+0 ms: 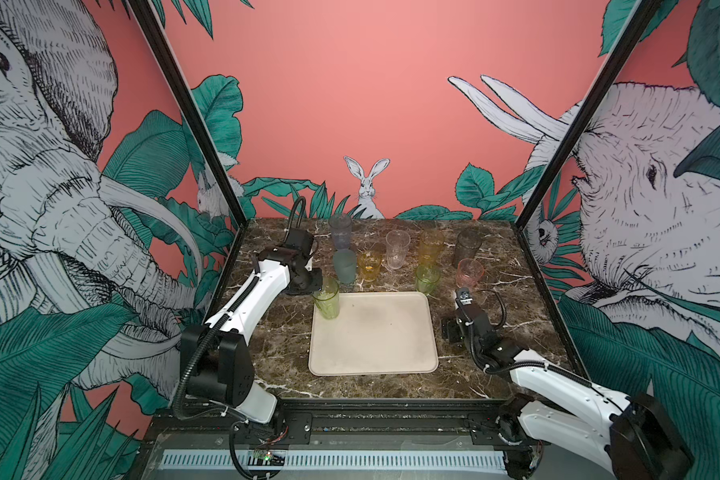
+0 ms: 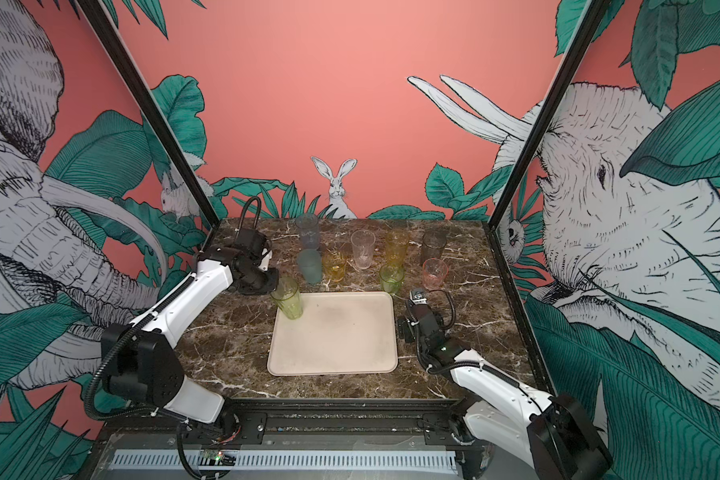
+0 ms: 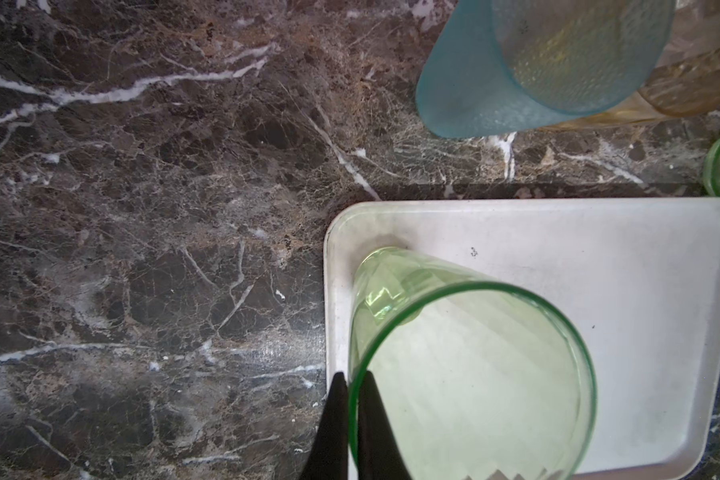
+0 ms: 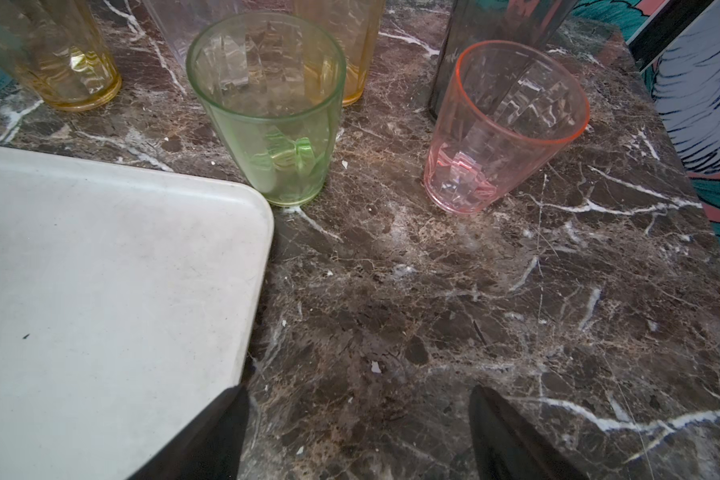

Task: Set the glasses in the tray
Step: 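Lower the green cup onto the tray corner and open the left gripper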

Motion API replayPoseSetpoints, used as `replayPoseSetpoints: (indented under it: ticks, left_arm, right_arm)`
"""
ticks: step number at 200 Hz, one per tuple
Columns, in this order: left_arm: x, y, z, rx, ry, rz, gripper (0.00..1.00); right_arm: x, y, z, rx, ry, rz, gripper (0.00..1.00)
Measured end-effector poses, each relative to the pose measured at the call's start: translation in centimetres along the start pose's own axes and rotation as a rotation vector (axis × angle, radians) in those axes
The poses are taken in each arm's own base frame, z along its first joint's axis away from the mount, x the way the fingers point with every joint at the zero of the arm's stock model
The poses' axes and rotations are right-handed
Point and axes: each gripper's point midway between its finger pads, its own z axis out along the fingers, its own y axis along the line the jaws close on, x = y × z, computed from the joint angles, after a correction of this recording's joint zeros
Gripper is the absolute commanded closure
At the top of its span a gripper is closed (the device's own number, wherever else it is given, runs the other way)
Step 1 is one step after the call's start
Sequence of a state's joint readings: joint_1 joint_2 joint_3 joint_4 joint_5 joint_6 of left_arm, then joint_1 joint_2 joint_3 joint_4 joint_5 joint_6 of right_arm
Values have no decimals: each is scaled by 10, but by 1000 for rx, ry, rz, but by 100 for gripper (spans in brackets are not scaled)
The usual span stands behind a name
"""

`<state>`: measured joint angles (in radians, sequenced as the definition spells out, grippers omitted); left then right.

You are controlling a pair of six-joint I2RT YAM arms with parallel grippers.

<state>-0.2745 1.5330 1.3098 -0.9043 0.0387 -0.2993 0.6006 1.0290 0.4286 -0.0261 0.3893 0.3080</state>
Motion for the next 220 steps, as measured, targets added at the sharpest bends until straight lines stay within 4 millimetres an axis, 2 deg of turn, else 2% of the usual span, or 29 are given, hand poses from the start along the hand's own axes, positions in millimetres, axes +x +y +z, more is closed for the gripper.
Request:
replayPoseSetpoints:
  ticks: [58,167,199,220]
  left_arm:
    - [-6,-3,1,-13,-4,13,100]
    - [-10,-7,-1,-8,-8,25,66]
    - [-17,-8,-9,-6,-28,25,61]
    - [-27,-10,-22,-7,-62,26,59]
  right_arm:
    - [3,0,2,3,13,-8,14]
    - [1,3,6,3,27,-14,14]
    - [1,3,6,3,27,-14,14]
    - [-1,3,5,2,19,-11,14]
